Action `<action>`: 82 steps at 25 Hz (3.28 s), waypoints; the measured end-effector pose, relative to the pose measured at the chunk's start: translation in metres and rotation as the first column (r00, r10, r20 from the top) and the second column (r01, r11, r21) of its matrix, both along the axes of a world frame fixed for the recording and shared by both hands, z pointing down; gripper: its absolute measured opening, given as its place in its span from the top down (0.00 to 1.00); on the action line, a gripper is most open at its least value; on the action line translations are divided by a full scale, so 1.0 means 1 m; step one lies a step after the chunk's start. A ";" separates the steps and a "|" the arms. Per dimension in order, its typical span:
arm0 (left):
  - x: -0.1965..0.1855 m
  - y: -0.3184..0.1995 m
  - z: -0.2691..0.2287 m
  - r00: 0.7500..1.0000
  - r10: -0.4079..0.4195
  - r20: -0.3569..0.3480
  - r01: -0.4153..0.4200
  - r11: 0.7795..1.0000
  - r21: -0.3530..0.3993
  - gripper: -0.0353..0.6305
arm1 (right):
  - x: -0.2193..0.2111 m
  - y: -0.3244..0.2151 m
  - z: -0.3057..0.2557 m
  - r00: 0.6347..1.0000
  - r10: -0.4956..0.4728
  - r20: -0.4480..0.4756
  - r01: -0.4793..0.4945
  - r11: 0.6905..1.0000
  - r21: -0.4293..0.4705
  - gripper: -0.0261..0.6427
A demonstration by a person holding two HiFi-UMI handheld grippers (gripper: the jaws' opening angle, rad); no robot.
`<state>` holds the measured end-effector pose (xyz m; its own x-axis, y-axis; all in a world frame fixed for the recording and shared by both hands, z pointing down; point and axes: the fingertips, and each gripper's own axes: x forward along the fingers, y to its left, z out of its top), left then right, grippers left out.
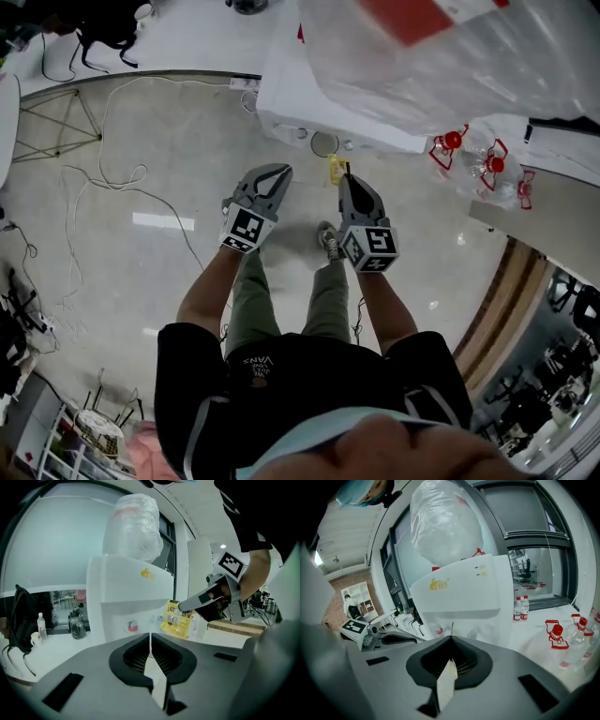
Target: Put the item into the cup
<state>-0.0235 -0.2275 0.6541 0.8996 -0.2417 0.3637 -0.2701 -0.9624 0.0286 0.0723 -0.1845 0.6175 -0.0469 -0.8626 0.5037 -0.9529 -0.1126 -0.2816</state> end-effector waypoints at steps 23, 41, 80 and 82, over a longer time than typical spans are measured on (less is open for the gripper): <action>0.030 -0.034 0.167 0.962 0.217 0.163 -0.222 0.975 0.016 0.70 | -0.006 -0.061 0.127 0.968 -0.119 -0.219 0.113 0.993 -0.039 0.90; 0.050 -0.040 0.216 0.927 0.292 0.237 -0.305 0.952 0.020 0.66 | -0.009 -0.081 0.159 0.917 -0.189 -0.351 0.179 0.982 -0.059 0.90; 0.048 -0.046 0.211 0.929 0.270 0.253 -0.290 0.956 0.041 0.79 | 0.001 -0.077 0.201 0.952 -0.183 -0.247 0.134 0.971 -0.200 0.89; 0.044 -0.044 0.206 0.932 0.260 0.253 -0.280 0.959 0.043 0.77 | 0.000 -0.071 0.189 0.957 -0.168 -0.238 0.128 0.976 -0.173 0.89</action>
<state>0.0203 -0.2717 0.8597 0.8213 -0.0377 0.5692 0.0110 -0.9966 -0.0818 0.0725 -0.2558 0.8068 -0.0239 -0.7664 0.6420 -0.9997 0.0120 -0.0229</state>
